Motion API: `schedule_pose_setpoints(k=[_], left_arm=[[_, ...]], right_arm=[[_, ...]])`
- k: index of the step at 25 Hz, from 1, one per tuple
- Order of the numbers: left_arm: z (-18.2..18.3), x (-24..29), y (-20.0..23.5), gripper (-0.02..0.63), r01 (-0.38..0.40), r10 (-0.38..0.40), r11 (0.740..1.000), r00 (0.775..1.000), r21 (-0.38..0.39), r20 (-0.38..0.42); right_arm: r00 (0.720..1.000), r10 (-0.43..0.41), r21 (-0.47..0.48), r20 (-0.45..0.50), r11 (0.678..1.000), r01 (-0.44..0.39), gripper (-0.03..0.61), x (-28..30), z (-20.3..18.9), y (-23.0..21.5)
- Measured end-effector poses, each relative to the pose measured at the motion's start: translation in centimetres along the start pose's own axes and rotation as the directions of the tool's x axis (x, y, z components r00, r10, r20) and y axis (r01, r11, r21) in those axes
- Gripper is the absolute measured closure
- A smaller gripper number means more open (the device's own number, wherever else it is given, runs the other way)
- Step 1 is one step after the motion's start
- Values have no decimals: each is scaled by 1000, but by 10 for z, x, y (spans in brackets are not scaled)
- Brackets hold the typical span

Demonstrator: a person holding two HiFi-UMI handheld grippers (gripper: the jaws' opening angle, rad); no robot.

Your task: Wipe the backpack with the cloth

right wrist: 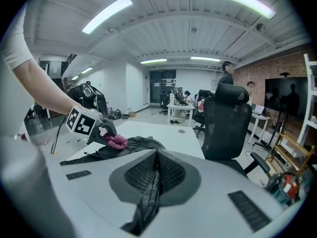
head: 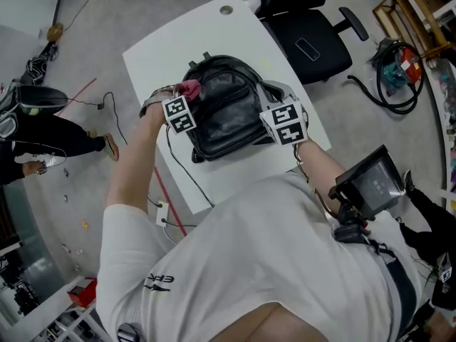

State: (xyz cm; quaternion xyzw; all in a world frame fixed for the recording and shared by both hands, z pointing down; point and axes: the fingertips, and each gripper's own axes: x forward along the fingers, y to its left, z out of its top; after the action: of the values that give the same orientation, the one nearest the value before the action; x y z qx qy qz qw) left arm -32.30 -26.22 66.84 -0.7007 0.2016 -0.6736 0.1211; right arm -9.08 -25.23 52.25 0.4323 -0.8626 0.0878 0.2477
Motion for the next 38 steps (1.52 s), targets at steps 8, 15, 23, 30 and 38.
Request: schedule_pose_setpoints(k=[8,15,23,30,38], left_arm=[[-25,-23,-42,509,56,-18,907,995,-416,95],[-19,-48,-88,509,82,58,739,981,-669,184],[-12,-78,-108,508,124,110,617,964,-777,242],[4,-94,-149,508,217,64,610,945,-762,320],[19,-120,-181,508,415,-90,618,881,-667,465]], right_arm=[[999,46,-24,6,999,-46,575,0,3,14],[996,84,-46,10,995,-83,575,-5,0,18],[990,144,-72,13,987,-142,575,-3,4,36],[986,167,-90,19,982,-165,575,-5,8,43],[981,193,-92,22,977,-191,575,-6,7,51]])
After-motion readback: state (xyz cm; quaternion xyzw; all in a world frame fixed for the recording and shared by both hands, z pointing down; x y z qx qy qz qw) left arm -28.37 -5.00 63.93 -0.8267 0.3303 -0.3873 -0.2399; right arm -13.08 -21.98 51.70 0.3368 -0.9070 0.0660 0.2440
